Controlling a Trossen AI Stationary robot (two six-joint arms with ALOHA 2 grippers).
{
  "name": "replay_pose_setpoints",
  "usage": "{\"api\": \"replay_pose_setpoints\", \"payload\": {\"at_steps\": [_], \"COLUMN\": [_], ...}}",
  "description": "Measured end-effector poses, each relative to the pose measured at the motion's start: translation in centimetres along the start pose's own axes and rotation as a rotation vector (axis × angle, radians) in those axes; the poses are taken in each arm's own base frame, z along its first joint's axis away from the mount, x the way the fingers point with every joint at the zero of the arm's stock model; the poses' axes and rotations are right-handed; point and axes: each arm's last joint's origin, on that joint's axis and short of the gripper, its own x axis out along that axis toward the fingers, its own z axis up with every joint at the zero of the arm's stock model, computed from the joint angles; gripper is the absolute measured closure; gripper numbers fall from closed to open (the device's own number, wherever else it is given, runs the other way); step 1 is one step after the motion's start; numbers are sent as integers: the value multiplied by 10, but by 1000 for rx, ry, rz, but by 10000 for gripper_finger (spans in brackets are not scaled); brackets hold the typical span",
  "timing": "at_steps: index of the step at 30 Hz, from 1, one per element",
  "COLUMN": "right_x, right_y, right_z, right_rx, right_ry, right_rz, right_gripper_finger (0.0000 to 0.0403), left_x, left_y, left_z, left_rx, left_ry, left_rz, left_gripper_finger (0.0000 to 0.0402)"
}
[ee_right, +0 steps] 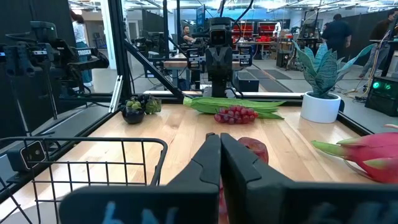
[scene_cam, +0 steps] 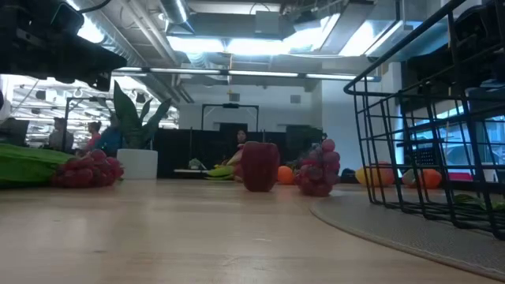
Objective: Build produce basket
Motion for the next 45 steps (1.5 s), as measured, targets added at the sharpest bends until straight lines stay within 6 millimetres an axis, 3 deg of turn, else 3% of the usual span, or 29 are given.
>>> {"api": "replay_pose_setpoints", "payload": {"at_steps": [37, 45], "right_x": [0, 0], "right_y": [0, 0], "right_z": [0, 2], "right_rx": [-49, 31], "right_ry": [0, -16], "right_rz": [-1, 0], "right_gripper_finger": [402, 402], "left_x": [0, 0], "left_y": [0, 0], "left_z": [0, 1], "left_rx": [0, -3], "left_ry": [0, -13], "left_rz": [0, 2], "left_gripper_finger": [401, 401]}}
